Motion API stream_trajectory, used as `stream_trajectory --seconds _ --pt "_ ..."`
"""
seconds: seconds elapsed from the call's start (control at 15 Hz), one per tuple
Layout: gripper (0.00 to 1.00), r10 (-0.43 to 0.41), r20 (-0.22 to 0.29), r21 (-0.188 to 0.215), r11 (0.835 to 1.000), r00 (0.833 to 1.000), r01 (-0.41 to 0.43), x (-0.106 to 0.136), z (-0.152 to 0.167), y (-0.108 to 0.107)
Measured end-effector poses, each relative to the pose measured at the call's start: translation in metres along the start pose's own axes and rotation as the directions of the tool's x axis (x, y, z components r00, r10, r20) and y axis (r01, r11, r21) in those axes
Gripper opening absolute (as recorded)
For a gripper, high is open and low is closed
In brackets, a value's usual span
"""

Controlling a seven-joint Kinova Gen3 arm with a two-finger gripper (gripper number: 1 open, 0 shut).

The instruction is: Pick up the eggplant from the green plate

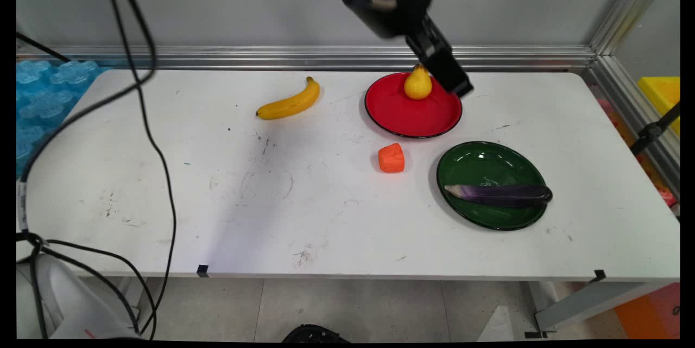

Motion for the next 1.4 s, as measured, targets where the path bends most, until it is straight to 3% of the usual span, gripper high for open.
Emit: stream_trajectory --seconds 0.6,1.4 --pt "1.00 0.066 0.101 0.001 0.998 0.993 -0.066 -0.005 0.142 0.012" --pt "1.00 0.150 0.220 -0.023 0.989 0.964 -0.149 -0.004 0.318 0.018"
